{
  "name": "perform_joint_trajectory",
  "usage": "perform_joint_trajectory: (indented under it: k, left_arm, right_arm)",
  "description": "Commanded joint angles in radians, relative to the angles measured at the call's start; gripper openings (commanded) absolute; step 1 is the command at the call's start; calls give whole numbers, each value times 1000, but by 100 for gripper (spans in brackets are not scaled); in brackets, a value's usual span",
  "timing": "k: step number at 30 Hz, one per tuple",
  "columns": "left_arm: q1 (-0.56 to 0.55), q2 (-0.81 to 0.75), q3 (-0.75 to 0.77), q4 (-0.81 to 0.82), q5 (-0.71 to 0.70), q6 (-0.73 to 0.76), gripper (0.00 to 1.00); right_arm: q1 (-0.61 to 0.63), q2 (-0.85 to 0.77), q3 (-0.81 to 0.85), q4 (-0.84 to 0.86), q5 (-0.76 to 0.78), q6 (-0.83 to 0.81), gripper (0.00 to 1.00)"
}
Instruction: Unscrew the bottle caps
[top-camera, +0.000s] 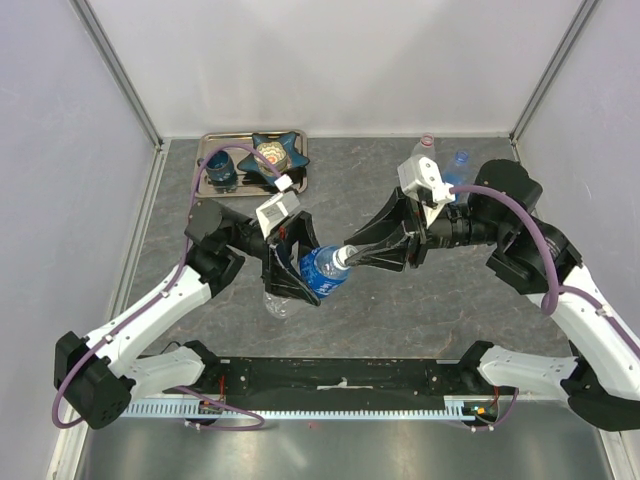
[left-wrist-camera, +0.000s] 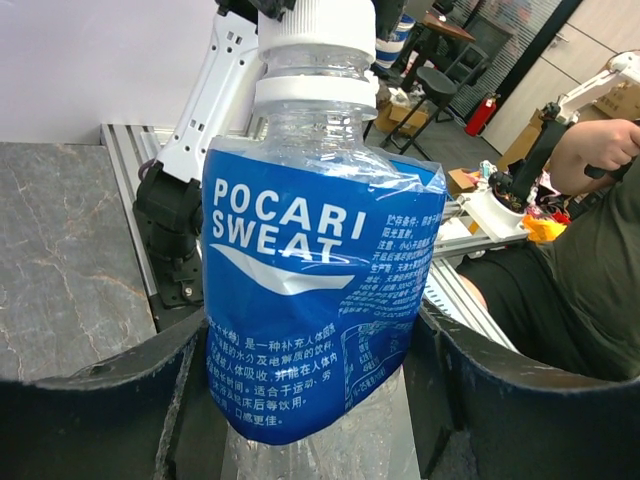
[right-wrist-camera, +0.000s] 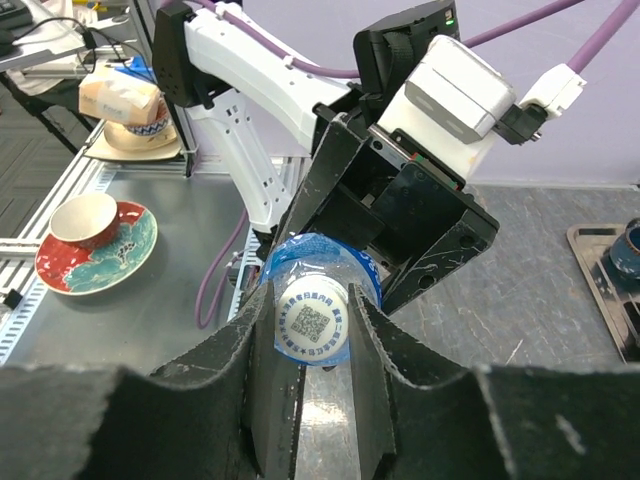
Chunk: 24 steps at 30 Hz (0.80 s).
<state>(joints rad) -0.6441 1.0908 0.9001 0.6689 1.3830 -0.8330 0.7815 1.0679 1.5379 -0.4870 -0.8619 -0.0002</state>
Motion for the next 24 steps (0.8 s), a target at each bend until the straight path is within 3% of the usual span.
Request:
perform_joint_trajectory:
  k: [1,6,11,16,18,21,22,24]
  left_arm:
    - [27,-38,52,-69,-50,127,19]
    - [27,-39,60,-126,-75,179,19]
    - [27,-39,65,-152,-90,205,19]
    - [27,-35,76,-186,-107,230,19]
    - [27,-40,80,-248,-136,277,19]
    - [14,-61,89,-423,-327,429,19]
    - [3,-83,88,-455,-483,472,19]
    - [-52,-103,80,-503,-655,581,19]
  right_arm:
    - [-4,-71,37,-47,-13,51,6]
    - [-4,-71,50,-24,95,89,44]
    - [-2,-56,71,10,230,153,73]
    - [-2,-34,87,42,323,195,84]
    - [-4,-37,71,76,447,247,86]
    - [-4,-17,71,105,657,366,86]
    - [-4,-10,73,100,699,394,86]
    - [-2,13,76,91,789,483,86]
